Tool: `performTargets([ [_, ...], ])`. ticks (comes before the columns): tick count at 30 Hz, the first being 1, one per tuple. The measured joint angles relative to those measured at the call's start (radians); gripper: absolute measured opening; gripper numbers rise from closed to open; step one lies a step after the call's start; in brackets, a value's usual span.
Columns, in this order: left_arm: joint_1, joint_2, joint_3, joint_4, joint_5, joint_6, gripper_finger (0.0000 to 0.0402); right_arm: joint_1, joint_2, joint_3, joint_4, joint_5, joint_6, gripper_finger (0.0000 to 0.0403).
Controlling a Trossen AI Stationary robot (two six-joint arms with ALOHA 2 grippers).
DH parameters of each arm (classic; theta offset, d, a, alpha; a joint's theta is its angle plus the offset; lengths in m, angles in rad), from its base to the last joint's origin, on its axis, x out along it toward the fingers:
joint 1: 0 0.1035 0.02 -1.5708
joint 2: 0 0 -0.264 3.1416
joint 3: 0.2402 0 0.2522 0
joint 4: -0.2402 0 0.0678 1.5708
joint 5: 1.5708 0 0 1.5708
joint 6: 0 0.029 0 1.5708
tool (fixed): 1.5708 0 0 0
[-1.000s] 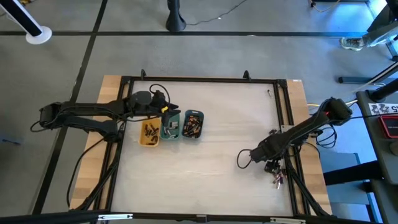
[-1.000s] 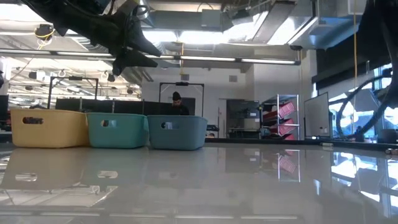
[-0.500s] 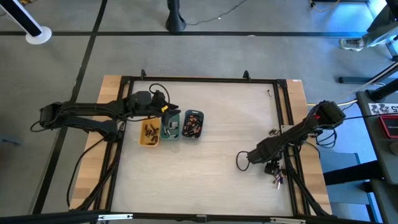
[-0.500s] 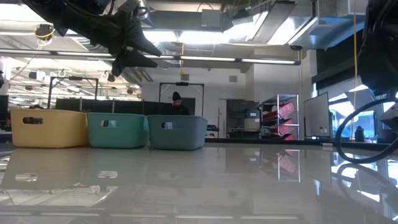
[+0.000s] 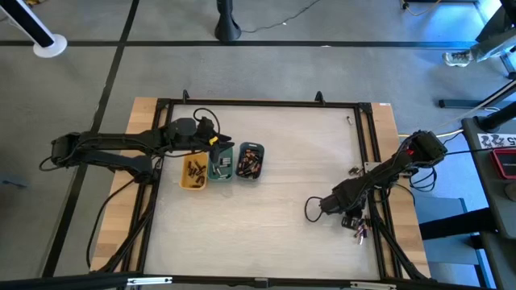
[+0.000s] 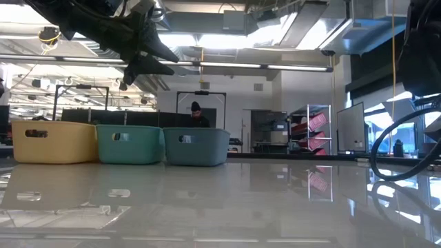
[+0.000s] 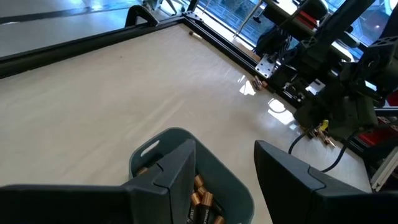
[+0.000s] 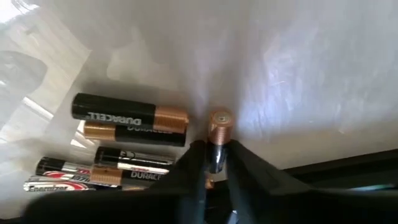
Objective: Sort batteries
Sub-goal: Put the small black battery into the yellow bin
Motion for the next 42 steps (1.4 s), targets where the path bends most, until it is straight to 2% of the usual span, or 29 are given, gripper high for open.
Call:
performTargets([
  [2, 0.0, -0.002, 0.0, -0.002, 0.005, 0.006, 0.0155, 0.0, 0.0, 0.001, -0.006, 0.004, -0.001, 0.0024],
  [3, 0.0, -0.004, 0.0, -0.004, 0.007, 0.008, 0.0155, 0.0, 0.0, 0.001, -0.009, 0.005, -0.001, 0.0018],
  [8, 0.0, -0.038, 0.0, -0.008, 0.01, 0.03, 0.0155, -0.001, 0.0, 0.001, -0.027, 0.013, 0.024, 0.0034],
  [15, 0.009, -0.102, 0.0, -0.007, 0.011, 0.056, 0.0155, -0.014, -0.01, 0.041, -0.074, 0.044, 0.066, 0.0017],
  [20, 0.009, -0.165, 0.001, -0.007, 0.03, 0.096, 0.0155, -0.086, -0.01, 0.097, -0.134, 0.116, 0.13, 0.0017],
  [23, 0.009, -0.188, 0.002, -0.004, 0.075, 0.09, 0.0155, -0.15, -0.01, 0.132, -0.146, 0.157, 0.174, 0.0017],
  [29, -0.014, -0.193, 0.002, -0.018, 0.225, 0.069, 0.0155, -0.279, -0.011, 0.259, -0.169, 0.257, 0.18, 0.0017],
  [34, -0.048, -0.193, 0.002, -0.075, 0.297, 0.092, 0.0155, -0.354, -0.012, 0.432, -0.15, 0.345, 0.171, 0.0017],
  [38, -0.061, -0.217, 0.002, -0.088, 0.304, 0.12, 0.0155, -0.378, -0.013, 0.571, -0.079, 0.407, 0.129, 0.0017],
  [42, -0.052, -0.281, 0.002, -0.064, 0.28, 0.154, 0.0155, -0.403, -0.013, 0.652, 0.08, 0.439, 0.064, 0.0017],
])
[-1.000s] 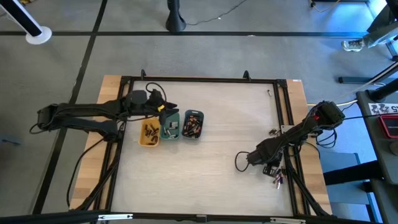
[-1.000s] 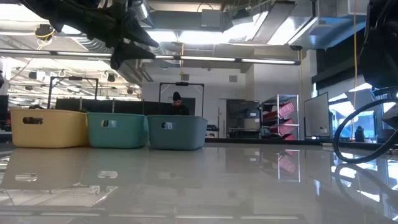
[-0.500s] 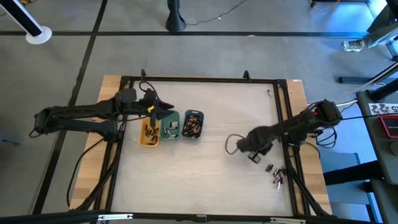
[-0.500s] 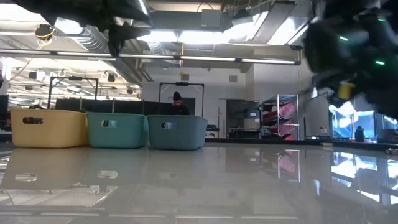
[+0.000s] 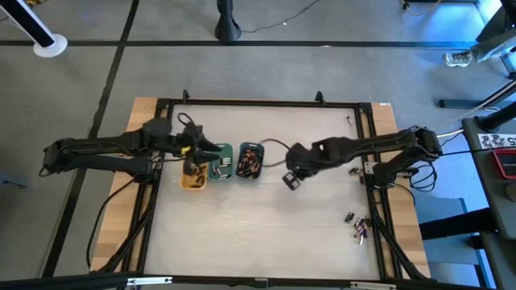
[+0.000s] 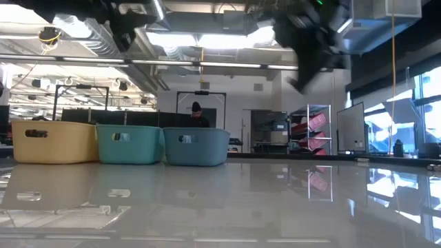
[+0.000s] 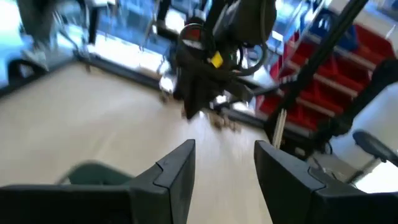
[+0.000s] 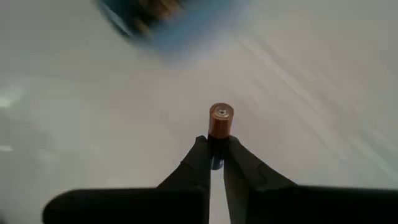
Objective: Sort batteries
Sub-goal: Put the small black battery into the yellow bin
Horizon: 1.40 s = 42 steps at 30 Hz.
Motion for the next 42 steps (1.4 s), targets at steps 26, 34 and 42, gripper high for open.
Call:
performTargets([
  [26, -0.01, 0.259, -0.002, 0.346, -0.199, -0.437, 0.0155, -0.197, 0.122, 0.006, 0.863, -0.46, -0.438, 0.0018],
  [34, -0.043, 0.365, -0.002, 0.467, -0.315, -0.485, 0.0155, -0.242, 0.128, 0.006, 0.898, -0.554, -0.41, 0.0019],
  [42, -0.068, 0.466, -0.001, 0.644, -0.316, -0.484, 0.0155, -0.267, 0.128, 0.006, 0.891, -0.589, -0.41, 0.0019],
])
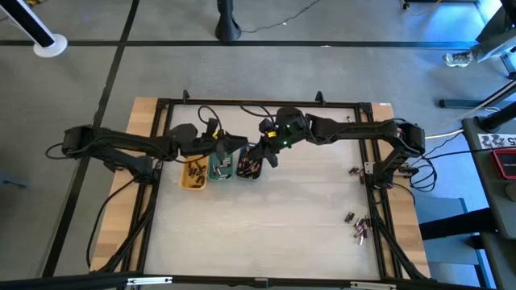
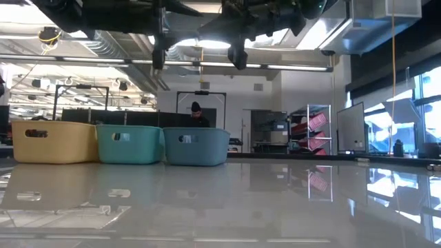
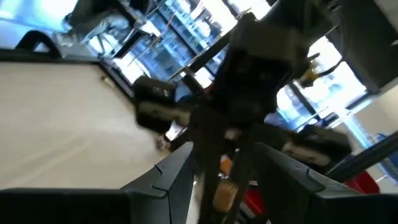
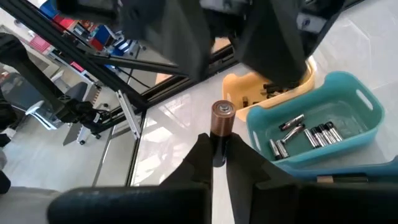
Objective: Sort batteries
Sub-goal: Put the small black battery into the yellow bin
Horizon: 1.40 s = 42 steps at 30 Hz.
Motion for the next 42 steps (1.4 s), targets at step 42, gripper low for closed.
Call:
performTargets([
  [42, -0.004, 0.009, 0.0, -0.04, 0.018, 0.012, 0.0155, -0.037, 0.0, 0.0, 0.054, 0.01, 0.104, 0.0019],
])
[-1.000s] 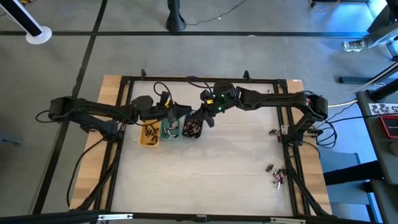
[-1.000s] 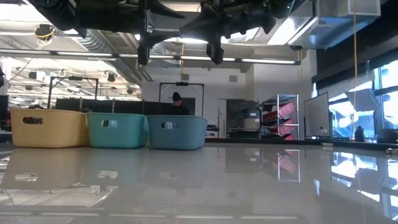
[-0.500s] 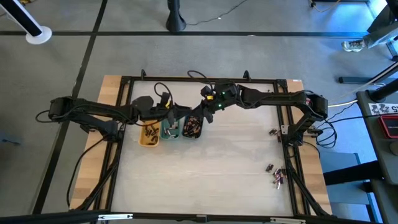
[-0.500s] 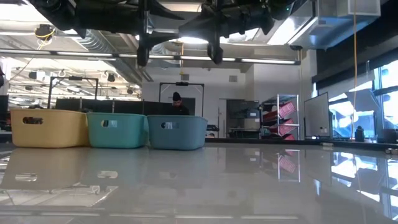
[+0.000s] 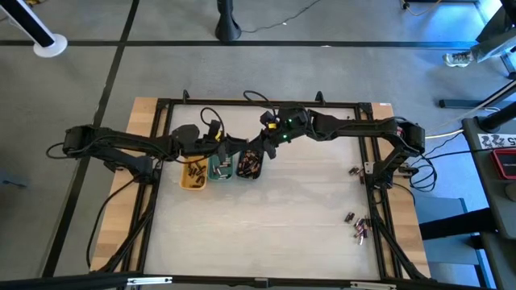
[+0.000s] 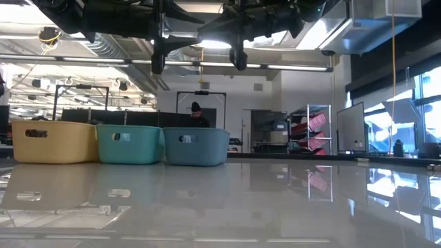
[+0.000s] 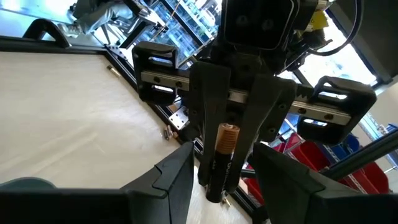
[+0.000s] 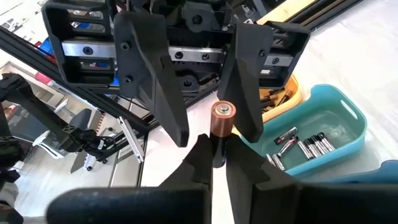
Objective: Sort batteries
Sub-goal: Put the small black battery into the yellow bin
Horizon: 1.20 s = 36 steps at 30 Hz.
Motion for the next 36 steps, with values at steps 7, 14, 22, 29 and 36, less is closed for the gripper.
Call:
performTargets([
  [7, 0.001, 0.0, 0.0, 0.001, 0.0, 0.01, 0.0155, 0.001, 0.008, 0.0, 0.003, 0.001, 0.004, 0.0019],
  [14, 0.014, 0.0, 0.0, 0.003, -0.007, 0.016, 0.0143, 0.001, 0.008, 0.0, 0.003, 0.0, 0.001, 0.0019],
  [22, 0.021, 0.005, 0.0, 0.004, -0.004, 0.022, 0.0104, 0.0, 0.008, 0.0, 0.004, 0.007, -0.001, 0.0019],
  [29, 0.021, 0.037, 0.0, 0.028, 0.002, -0.003, 0.0096, -0.001, 0.01, 0.0, -0.003, 0.01, -0.002, 0.0019],
  [36, 0.021, 0.039, 0.0, 0.061, 0.003, 0.041, 0.0094, 0.0, 0.01, 0.0, 0.003, 0.01, -0.002, 0.0019],
])
